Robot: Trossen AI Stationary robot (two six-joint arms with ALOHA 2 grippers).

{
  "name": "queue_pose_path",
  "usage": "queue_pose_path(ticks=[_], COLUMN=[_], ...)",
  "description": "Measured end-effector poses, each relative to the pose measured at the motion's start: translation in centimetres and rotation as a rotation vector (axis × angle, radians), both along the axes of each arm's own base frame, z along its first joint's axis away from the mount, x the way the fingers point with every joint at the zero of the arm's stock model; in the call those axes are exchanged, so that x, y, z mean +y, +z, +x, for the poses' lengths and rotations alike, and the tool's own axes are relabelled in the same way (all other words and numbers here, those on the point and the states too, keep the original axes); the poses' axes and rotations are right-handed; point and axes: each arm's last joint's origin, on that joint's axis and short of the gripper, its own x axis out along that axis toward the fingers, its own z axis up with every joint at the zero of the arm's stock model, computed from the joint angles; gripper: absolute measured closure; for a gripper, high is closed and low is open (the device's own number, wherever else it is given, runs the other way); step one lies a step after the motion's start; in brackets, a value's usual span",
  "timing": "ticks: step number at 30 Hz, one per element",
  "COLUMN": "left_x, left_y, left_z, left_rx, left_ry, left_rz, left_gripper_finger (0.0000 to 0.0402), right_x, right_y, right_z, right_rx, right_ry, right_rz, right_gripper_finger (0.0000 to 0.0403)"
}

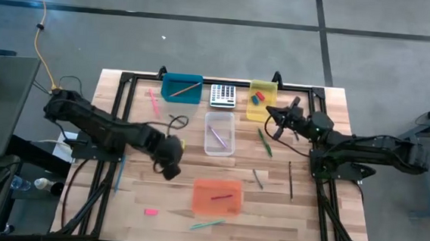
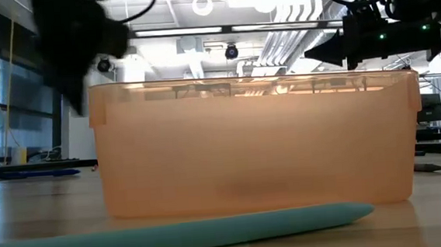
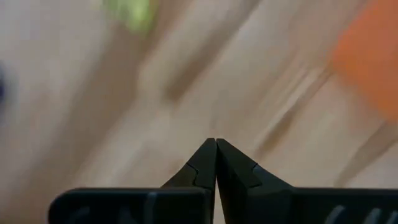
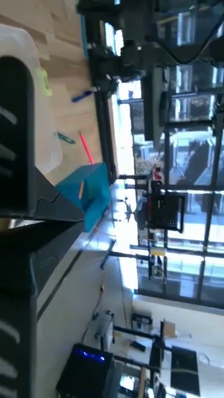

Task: Sort crayons/erasers/pens/pencils in bins
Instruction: Put the light blue pencil into the blue bin

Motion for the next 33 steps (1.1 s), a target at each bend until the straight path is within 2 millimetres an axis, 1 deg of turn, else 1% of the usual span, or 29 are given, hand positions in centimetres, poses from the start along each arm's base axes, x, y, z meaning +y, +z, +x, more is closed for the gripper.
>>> queue_pose_path(ticks=[3,5,7,11,14,18,21,25,29,33], left_x=[-1.9,-2.9,-3.7,-4.9,-5.4,-5.4,-5.2,-5.3,-5.4,-5.5], left_y=[-0.1,-0.1,-0.4,-2.0,-3.9,-5.3,-5.9,-6.0,-6.9,-8.1], left_z=[-1.9,-3.4,-4.5,-6.3,-7.5,-9.1,-9.5,-9.4,-9.1,-8.8], left_rx=[0.17,0.293,0.369,0.444,0.536,0.63,0.648,0.623,0.666,0.756], left_ry=[0.153,0.248,0.346,0.461,0.5,0.552,0.592,0.632,0.64,0.63], left_rz=[-0.063,-0.057,-0.035,-0.003,-0.037,-0.019,0.0,0.036,0.074,0.095], left_gripper_finger=[0.0402,0.0402,0.0402,0.0402,0.0402,0.0402,0.0402,0.0402,0.0402,0.0402], right_x=[0.0,0.0,0.0,0.1,0.1,0.1,0.1,0.1,0.1,0.1], right_y=[-0.1,-0.2,-0.3,-0.4,-0.4,-0.4,-0.4,-0.4,-0.4,-0.4], right_z=[0.0,0.0,0.0,0.0,0.0,0.0,0.0,0.0,0.0,0.0], right_rx=[0.01,0.016,0.024,0.039,0.042,0.043,0.045,0.046,0.046,0.047], right_ry=[0.016,0.02,0.021,0.022,0.023,0.023,0.022,0.022,0.022,0.022], right_rz=[0.003,0.006,0.009,0.01,0.009,0.007,0.001,0.0,-0.001,0.0], right_gripper_finger=[0.0403,0.0403,0.0403,0.0403,0.0403,0.0403,0.0403,0.0403,0.0403,0.0403])
